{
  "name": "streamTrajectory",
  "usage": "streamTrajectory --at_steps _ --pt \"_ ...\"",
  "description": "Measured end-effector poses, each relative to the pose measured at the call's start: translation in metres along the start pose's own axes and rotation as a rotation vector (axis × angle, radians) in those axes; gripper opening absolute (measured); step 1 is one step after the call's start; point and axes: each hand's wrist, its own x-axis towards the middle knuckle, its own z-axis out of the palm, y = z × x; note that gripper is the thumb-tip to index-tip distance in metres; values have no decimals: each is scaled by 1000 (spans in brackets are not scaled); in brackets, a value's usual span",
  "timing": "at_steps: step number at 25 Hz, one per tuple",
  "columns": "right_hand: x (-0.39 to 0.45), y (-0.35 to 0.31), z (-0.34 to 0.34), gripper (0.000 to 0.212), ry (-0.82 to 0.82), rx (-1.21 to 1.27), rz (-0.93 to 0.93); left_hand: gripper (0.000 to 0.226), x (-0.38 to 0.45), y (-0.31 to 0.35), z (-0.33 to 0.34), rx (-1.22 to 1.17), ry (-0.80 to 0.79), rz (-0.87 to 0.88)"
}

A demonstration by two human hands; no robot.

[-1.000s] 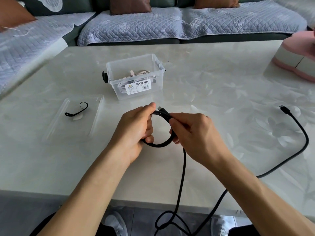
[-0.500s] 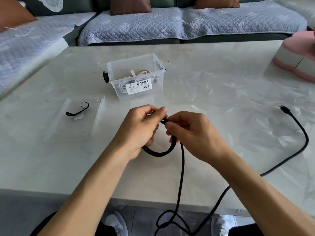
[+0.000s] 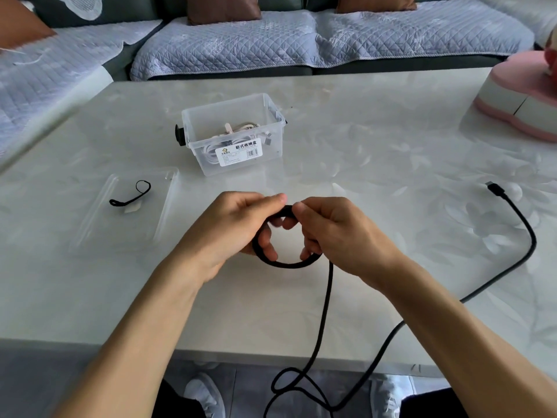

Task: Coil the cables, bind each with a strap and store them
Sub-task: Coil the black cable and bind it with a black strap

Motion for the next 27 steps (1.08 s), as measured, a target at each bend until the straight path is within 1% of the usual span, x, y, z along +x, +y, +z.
streamTrajectory --at_steps 2,4,7,9,11,13,15,17,19,21,24,27 --pt "1 -2 -2 33 -30 -45 -4 45 -1 -1 -1 61 -103 -21" --pt "1 1 -2 32 -16 67 14 42 -1 0 3 6 -148 -6" --pt "2 5 -1 27 0 320 46 38 3 2 9 -230 -13 -21" --pt "1 6 -1 27 -37 452 75 40 5 2 13 -389 63 -46" --pt "1 6 0 27 -68 590 90 41 5 1 16 -472 77 -55" --pt "3 4 0 27 -52 659 113 42 4 1 17 -501 27 -63" --pt "3 3 -1 29 -28 593 129 43 1 3 12 -487 -56 -79" --pt "1 2 0 32 -49 447 115 46 -1 6 5 -404 -118 -91" --pt "-1 0 4 34 -82 305 82 53 -2 6 2 -296 -133 -131" --pt "-2 0 6 34 -86 238 69 51 -2 4 6 -249 -134 -167" --pt "-1 0 4 29 -70 265 83 42 0 3 13 -380 -105 -174" --pt "-1 3 0 15 -26 178 15 36 4 1 14 -453 -53 -167"
